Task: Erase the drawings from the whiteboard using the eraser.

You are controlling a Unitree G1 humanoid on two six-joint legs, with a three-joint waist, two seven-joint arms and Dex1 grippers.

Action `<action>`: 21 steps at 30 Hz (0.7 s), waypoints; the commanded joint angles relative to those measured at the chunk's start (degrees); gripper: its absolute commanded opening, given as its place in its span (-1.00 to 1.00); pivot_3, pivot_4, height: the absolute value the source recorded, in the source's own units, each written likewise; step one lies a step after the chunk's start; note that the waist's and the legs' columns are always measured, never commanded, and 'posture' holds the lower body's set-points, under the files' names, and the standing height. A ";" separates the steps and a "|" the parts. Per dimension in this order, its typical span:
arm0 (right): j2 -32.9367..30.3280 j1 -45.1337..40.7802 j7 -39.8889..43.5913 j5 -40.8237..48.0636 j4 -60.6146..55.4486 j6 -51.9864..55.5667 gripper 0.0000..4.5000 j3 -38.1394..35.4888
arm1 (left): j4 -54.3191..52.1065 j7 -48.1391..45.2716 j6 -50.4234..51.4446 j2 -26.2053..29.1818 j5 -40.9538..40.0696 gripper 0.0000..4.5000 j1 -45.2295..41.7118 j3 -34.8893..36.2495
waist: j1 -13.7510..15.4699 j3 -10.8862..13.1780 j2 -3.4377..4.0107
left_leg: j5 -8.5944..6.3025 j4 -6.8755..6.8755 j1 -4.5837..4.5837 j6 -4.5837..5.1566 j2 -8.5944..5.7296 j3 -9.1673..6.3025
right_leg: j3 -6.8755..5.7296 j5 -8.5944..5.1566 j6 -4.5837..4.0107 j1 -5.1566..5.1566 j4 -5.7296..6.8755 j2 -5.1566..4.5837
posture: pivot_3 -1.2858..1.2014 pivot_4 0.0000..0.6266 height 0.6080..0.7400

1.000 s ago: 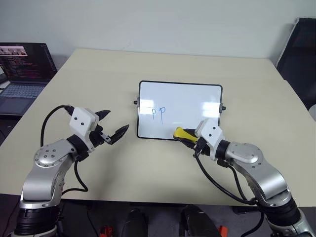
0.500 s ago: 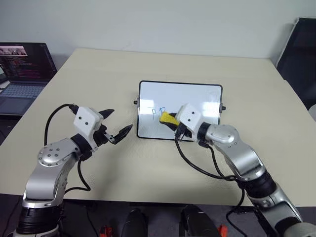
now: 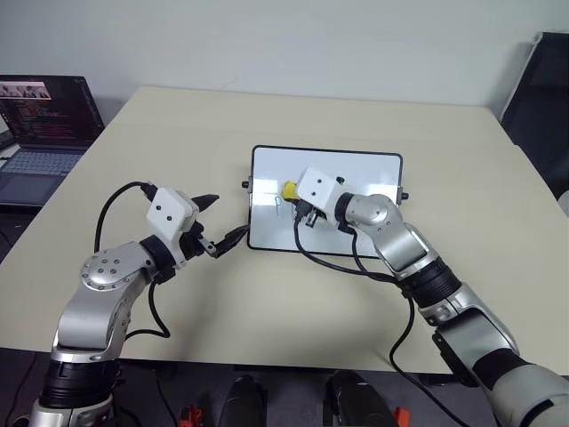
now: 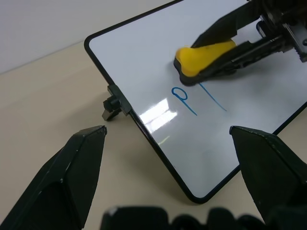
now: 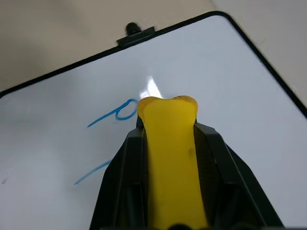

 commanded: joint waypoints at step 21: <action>-3.27 3.00 7.61 -5.67 2.41 0.48 -0.56 0.83 | -0.12 -0.81 -1.95 -0.16 0.36 1.00 0.52 0.00 | -0.01 -0.03 -0.04 | 0.25 0.12 0.10 0.09 0.00 0.02 | 0.06 0.24 -0.26 0.04 -0.03 0.00 | 0.03 -0.52 1.00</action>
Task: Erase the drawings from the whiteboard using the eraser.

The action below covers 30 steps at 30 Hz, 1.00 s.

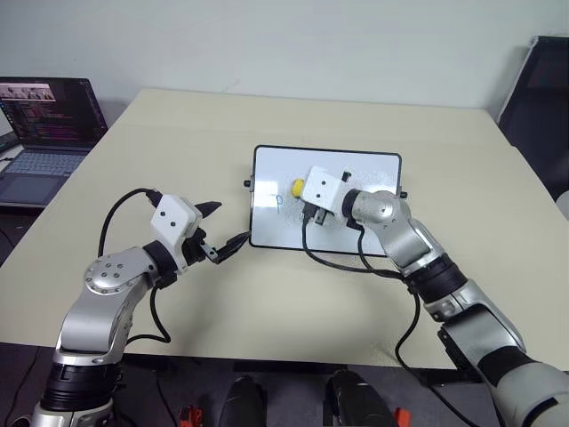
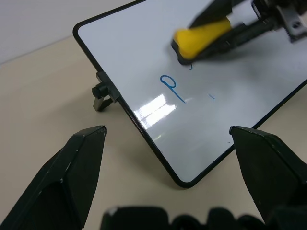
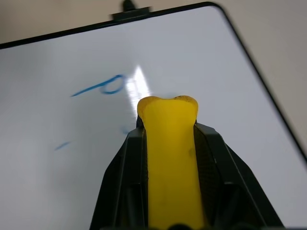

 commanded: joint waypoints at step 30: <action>-0.49 13.59 3.97 16.71 -27.05 12.16 -0.56 -12.85 | 2.53 1.08 0.08 -1.40 -4.77 1.00 -1.13 5.74 | -0.01 0.07 0.05 | -0.05 -0.23 -0.20 -0.07 -0.04 0.00 | -0.03 -0.13 0.22 -0.13 -0.03 -0.05 | 0.03 -0.52 1.00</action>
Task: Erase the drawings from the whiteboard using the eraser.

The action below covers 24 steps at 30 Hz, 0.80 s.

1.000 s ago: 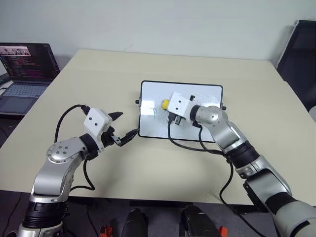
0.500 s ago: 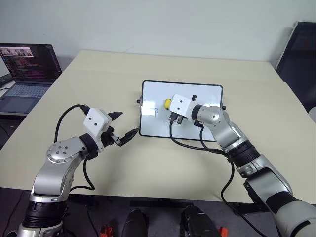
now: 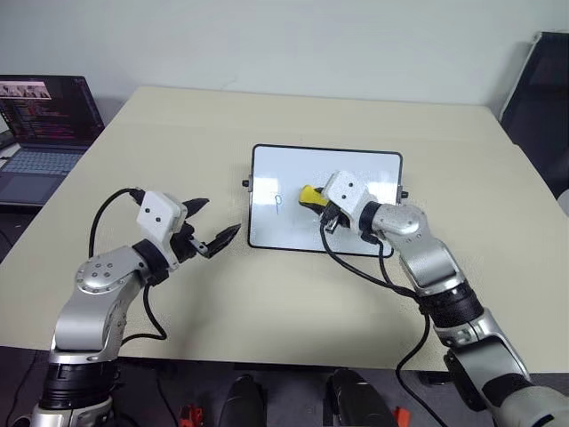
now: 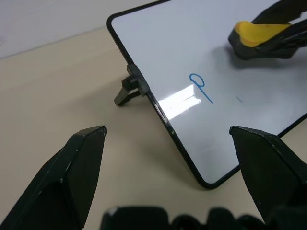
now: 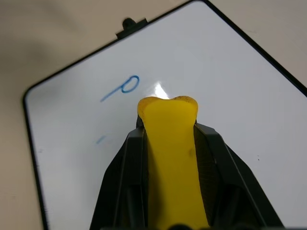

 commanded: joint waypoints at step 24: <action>8.96 -17.04 -9.01 -9.11 25.97 -11.38 -0.56 9.45 | -0.47 -1.23 -0.53 1.81 -1.65 1.00 -1.21 1.29 | -0.20 0.03 -0.03 | -0.10 -0.03 0.03 -0.15 0.02 0.00 | -0.06 -0.13 -0.07 0.00 0.02 0.00 | 0.03 -0.52 1.00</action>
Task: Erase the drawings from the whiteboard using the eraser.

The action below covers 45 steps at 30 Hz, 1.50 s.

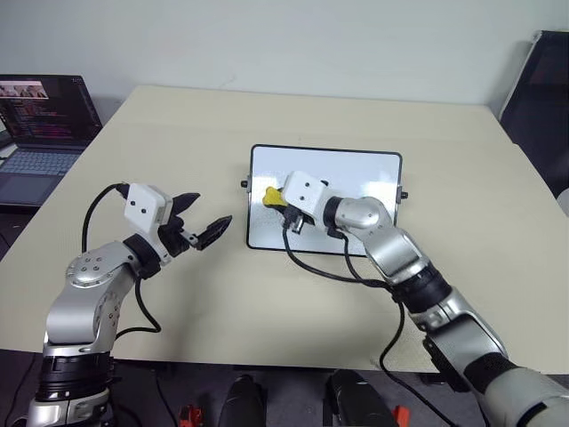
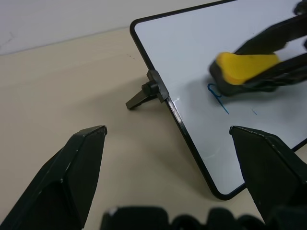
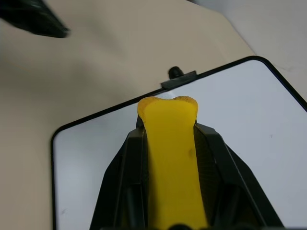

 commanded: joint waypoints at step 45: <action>-6.56 9.37 1.90 -3.55 -15.52 6.09 -0.56 -6.79 | -0.07 -2.69 -1.77 -1.43 1.11 1.00 -4.41 -5.00 | 0.44 -0.02 -0.02 | 0.07 0.14 0.04 0.08 0.00 -0.03 | 0.00 0.04 -0.20 0.08 0.01 0.00 | 0.03 -0.52 1.00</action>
